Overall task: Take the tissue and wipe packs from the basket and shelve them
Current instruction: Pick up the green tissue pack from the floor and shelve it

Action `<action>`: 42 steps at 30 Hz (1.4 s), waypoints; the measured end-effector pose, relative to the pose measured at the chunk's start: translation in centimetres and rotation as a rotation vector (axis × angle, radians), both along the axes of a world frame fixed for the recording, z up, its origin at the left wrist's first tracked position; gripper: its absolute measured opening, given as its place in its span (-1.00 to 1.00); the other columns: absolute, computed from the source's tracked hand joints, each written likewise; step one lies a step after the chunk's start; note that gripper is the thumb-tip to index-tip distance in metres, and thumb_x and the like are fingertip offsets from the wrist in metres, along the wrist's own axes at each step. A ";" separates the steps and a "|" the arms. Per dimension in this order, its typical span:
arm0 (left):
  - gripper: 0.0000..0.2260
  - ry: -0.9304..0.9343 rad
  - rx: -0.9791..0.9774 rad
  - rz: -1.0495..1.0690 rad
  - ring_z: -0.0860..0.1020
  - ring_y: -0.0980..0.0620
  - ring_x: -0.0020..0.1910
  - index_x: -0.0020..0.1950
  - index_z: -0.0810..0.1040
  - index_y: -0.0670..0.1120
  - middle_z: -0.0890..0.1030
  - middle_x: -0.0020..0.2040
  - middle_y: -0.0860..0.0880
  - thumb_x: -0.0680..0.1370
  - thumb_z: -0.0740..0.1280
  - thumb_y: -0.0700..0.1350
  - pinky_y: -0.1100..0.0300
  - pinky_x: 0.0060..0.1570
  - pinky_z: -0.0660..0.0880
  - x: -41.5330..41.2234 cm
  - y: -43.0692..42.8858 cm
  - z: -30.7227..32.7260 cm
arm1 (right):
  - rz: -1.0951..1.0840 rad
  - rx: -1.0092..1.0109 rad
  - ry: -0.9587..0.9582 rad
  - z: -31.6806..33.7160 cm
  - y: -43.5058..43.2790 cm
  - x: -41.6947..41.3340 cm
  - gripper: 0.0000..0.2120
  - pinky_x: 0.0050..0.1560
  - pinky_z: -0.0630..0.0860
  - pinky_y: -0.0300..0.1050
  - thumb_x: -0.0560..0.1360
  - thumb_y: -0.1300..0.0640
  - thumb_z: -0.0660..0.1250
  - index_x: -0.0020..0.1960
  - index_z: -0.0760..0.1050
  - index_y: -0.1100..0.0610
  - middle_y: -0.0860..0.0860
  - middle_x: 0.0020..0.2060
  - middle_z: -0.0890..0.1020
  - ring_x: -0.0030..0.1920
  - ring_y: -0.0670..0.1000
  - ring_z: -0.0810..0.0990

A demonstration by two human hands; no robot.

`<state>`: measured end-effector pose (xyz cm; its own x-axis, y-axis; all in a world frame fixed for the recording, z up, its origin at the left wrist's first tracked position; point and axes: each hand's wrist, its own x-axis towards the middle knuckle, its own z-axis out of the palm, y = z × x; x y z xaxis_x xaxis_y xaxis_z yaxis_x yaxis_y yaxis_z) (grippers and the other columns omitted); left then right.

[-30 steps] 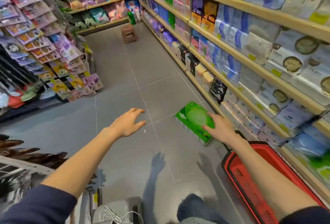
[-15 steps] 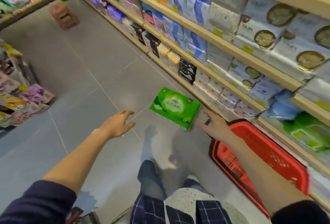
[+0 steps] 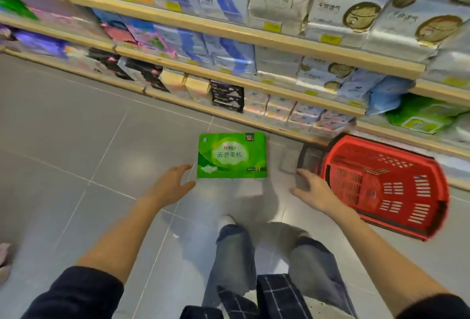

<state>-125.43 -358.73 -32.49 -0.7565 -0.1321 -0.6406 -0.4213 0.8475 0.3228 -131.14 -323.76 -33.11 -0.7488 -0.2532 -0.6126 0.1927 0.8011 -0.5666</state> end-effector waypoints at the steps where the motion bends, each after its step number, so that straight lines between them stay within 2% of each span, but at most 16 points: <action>1: -0.48 -0.018 0.000 -0.017 0.39 -0.14 0.32 0.46 0.22 -0.08 0.35 0.40 -0.19 0.54 0.26 0.03 0.05 0.25 0.32 -0.3 -1.4 -0.7 | -0.012 0.009 -0.012 -0.3 -1.1 0.1 -0.42 0.29 0.23 -0.15 0.44 0.16 0.38 0.38 0.27 0.26 0.19 0.36 0.39 0.36 0.15 0.37; 4: -0.45 -0.076 0.010 -0.043 0.39 -0.15 0.32 0.46 0.21 -0.07 0.36 0.40 -0.18 0.53 0.27 0.04 0.03 0.26 0.33 -1.2 -5.1 -3.2 | -0.064 0.023 -0.034 -1.8 -3.6 0.0 -0.42 0.30 0.24 -0.13 0.43 0.18 0.38 0.39 0.26 0.24 0.18 0.37 0.38 0.35 0.16 0.38; 8: -0.43 -0.128 0.072 -0.049 0.38 -0.16 0.33 0.46 0.21 -0.03 0.35 0.41 -0.17 0.51 0.30 0.05 0.00 0.30 0.32 -2.4 -8.2 -7.7 | -0.123 0.047 -0.075 -4.4 -5.9 -1.0 -0.41 0.21 0.38 -0.01 0.41 0.17 0.40 0.39 0.27 0.18 0.19 0.32 0.44 0.22 0.23 0.48; 12: -0.42 -0.126 0.123 0.014 0.38 -0.17 0.33 0.46 0.21 -0.03 0.35 0.40 -0.19 0.49 0.34 0.01 0.01 0.31 0.31 -4.0 -9.7 -14.6 | -0.127 0.073 -0.080 -10.2 -7.6 -3.5 -0.39 0.10 0.34 -0.18 0.40 0.20 0.42 0.38 0.28 0.20 0.17 0.32 0.44 0.23 0.20 0.48; 22: -0.24 -0.145 0.150 0.150 0.32 -0.17 0.37 0.51 0.01 0.10 0.27 0.43 -0.19 0.45 0.39 0.05 -0.01 0.29 0.30 -8.1 -11.8 -40.2 | -0.156 0.028 -0.168 -36.4 -11.2 -11.6 -0.23 0.10 0.40 -0.04 0.37 0.22 0.45 0.46 0.13 0.06 0.09 0.40 0.34 0.26 0.18 0.44; 26: -0.17 -0.115 0.139 0.135 0.28 -0.19 0.41 0.51 -0.02 0.09 0.16 0.48 -0.21 0.40 0.43 0.05 -0.03 0.28 0.31 -9.9 -11.9 -49.9 | -0.110 0.041 -0.174 -46.8 -11.2 -13.7 -0.18 0.28 0.31 0.02 0.37 0.27 0.44 0.48 0.06 0.08 0.15 0.43 0.28 0.37 0.20 0.30; 31: -0.05 -0.098 0.116 0.138 0.24 -0.26 0.42 0.49 -0.09 0.18 -0.05 0.52 -0.22 0.31 0.48 0.16 -0.11 0.28 0.32 -12.2 -12.4 -57.7 | -0.025 0.123 -0.120 -55.7 -10.5 -15.3 -0.03 0.43 0.14 0.07 0.28 0.09 0.52 0.48 -0.05 -0.08 0.24 0.45 0.11 0.46 0.21 0.10; 33: 0.04 -0.105 0.152 0.145 0.25 -0.26 0.41 0.45 -0.13 0.28 0.00 0.51 -0.21 0.18 0.47 0.30 -0.09 0.31 0.30 -12.9 -13.0 -59.5 | -0.049 0.100 -0.124 -57.7 -10.5 -15.6 0.02 0.44 0.06 0.05 0.23 0.06 0.55 0.43 -0.07 -0.20 0.21 0.48 -0.01 0.49 0.16 -0.01; 35: 0.10 -0.115 0.199 0.153 0.27 -0.25 0.39 0.38 -0.22 0.38 0.10 0.47 -0.19 0.08 0.47 0.36 -0.07 0.32 0.29 -13.2 -13.4 -61.0 | -0.057 0.064 -0.147 -59.2 -10.4 -15.6 0.07 0.44 0.05 0.06 0.12 -0.05 0.56 0.34 -0.13 -0.38 0.15 0.50 -0.09 0.50 0.14 -0.08; 37: 0.15 -0.116 0.242 0.165 0.29 -0.22 0.37 0.34 -0.28 0.45 0.14 0.46 -0.16 0.03 0.48 0.37 -0.08 0.33 0.30 -13.3 -13.8 -62.4 | -0.046 0.038 -0.158 -60.5 -10.0 -15.5 0.14 0.43 0.14 0.13 -0.04 -0.26 0.50 0.26 -0.23 -0.55 0.11 0.50 -0.05 0.48 0.17 0.00; 39: 0.17 -0.089 0.287 0.197 0.30 -0.18 0.38 0.33 -0.26 0.50 0.17 0.47 -0.12 -0.03 0.48 0.40 -0.12 0.33 0.32 -13.3 -14.2 -63.5 | -0.056 0.006 -0.173 -61.7 -9.4 -15.2 0.13 0.38 0.23 0.15 -0.08 -0.38 0.44 0.25 -0.25 -0.58 0.07 0.48 0.04 0.44 0.18 0.13; 41: 0.17 -0.064 0.315 0.216 0.31 -0.15 0.38 0.34 -0.23 0.50 0.19 0.47 -0.08 -0.05 0.49 0.40 -0.14 0.31 0.34 -13.3 -14.4 -64.1 | -0.078 -0.019 -0.173 -62.2 -9.2 -15.3 0.16 0.36 0.28 0.15 -0.10 -0.42 0.46 0.29 -0.21 -0.55 0.06 0.46 0.11 0.41 0.15 0.19; 42: 0.16 -0.048 0.324 0.214 0.30 -0.13 0.39 0.34 -0.21 0.49 0.20 0.47 -0.06 -0.04 0.49 0.40 -0.13 0.32 0.33 -13.3 -14.4 -64.2 | -0.079 -0.017 -0.157 -62.3 -9.2 -15.4 0.17 0.35 0.29 0.13 -0.08 -0.37 0.49 0.30 -0.20 -0.54 0.06 0.45 0.14 0.40 0.15 0.21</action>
<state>-138.71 -373.14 -96.67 -0.7018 -0.0691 -0.7090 -0.5990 0.5961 0.5347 -146.57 -332.93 -95.40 -0.6621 -0.2082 -0.7200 0.3422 0.7707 -0.5375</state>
